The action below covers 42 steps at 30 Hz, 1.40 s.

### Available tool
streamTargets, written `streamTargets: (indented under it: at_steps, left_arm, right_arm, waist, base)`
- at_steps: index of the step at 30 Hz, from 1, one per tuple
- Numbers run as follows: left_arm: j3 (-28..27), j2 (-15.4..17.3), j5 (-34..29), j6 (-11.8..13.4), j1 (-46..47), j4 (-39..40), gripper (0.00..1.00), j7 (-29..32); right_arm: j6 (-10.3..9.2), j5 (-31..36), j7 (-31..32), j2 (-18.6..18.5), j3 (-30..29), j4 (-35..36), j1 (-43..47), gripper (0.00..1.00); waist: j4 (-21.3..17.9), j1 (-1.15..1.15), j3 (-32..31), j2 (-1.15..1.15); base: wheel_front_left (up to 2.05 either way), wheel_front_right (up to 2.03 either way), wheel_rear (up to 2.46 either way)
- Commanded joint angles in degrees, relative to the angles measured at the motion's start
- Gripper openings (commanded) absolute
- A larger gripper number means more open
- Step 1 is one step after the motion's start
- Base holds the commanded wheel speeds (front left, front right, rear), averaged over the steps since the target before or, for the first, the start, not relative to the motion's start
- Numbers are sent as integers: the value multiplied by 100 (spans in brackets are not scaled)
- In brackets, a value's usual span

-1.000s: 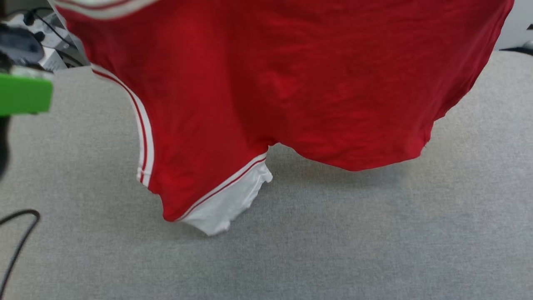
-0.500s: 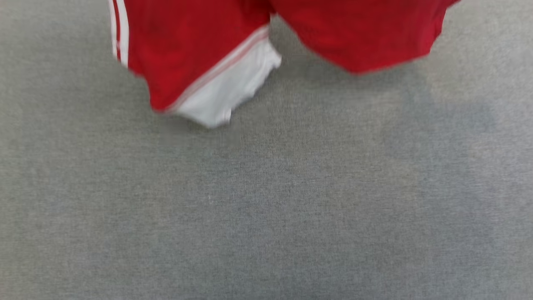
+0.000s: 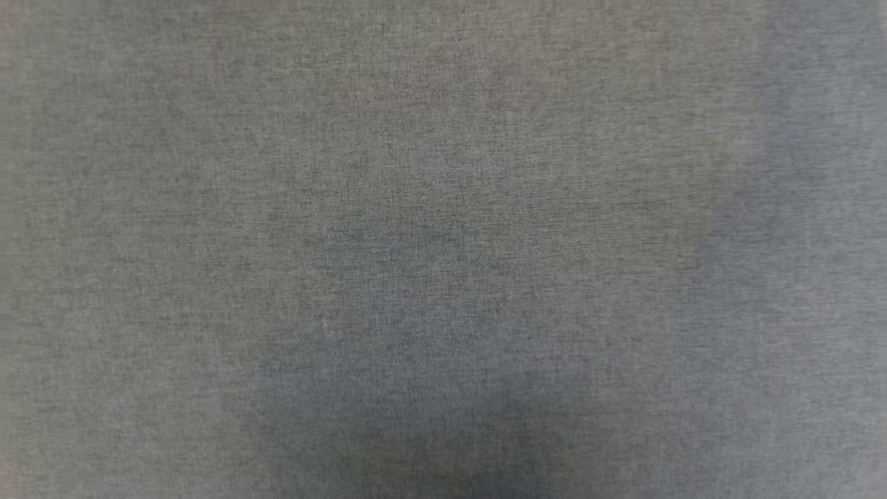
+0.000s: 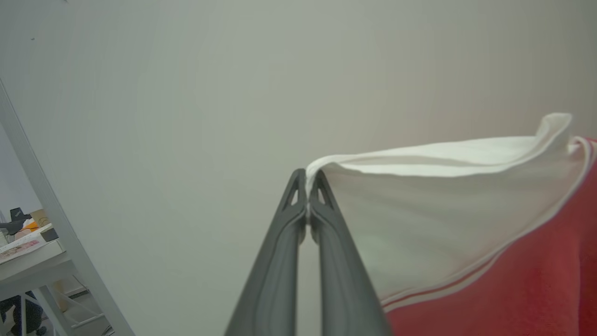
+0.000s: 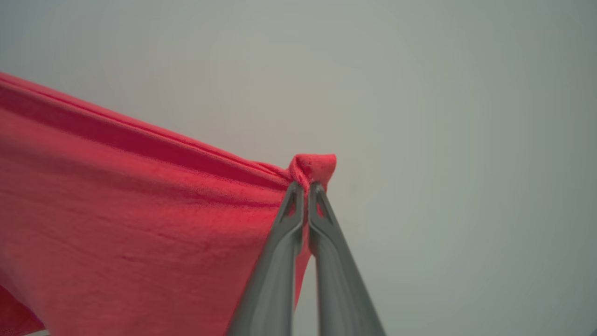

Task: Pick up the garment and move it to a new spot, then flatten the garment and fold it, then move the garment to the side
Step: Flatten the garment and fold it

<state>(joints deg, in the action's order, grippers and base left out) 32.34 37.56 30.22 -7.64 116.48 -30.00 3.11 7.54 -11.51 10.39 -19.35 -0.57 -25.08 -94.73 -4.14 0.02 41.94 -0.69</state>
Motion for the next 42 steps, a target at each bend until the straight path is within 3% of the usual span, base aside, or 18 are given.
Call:
streamTargets:
  at_steps: [1,10,13,18,25,31,42]
  left_arm:
    - [56,-30,-47,18,258,-228,0,-172]
    - [660,-308,234,16,221,-1181,0,-1107]
    - [1014,-432,604,16,-600,-1207,0,-1567]
    - [1213,-539,826,16,-1564,-1028,0,-1768]
    - [1004,-578,948,96,-3168,-332,0,-1808]
    - [787,-366,1064,319,-5041,538,0,-1810]
    - [908,276,1467,970,-7947,1735,0,-1810]
  right_arm:
    - [-5,108,-166,29,-63,-173,-159,0]
    - [-5,470,-972,415,-197,-1143,-335,0]
    - [-5,524,-1410,476,87,-1464,2,0]
    - [-5,451,-1766,577,440,-1696,517,0]
    - [-5,160,-2113,642,974,-1868,1586,0]
    - [-5,-397,-2262,642,1281,-1854,2645,0]
    - [-5,-1503,-2245,275,1727,-1741,4621,0]
  waist:
    - [91,-2,348,69]
    - [176,-2,497,69]
    - [316,-2,428,69]
    - [381,-2,177,69]
    - [423,-2,-519,69]
    - [426,-2,-1213,69]
    - [497,-2,-2262,69]
  base:
    - [0,0,0]
    - [0,0,0]
    - [0,0,0]
    - [0,0,0]
    - [0,0,0]
    - [0,0,0]
    - [0,0,0]
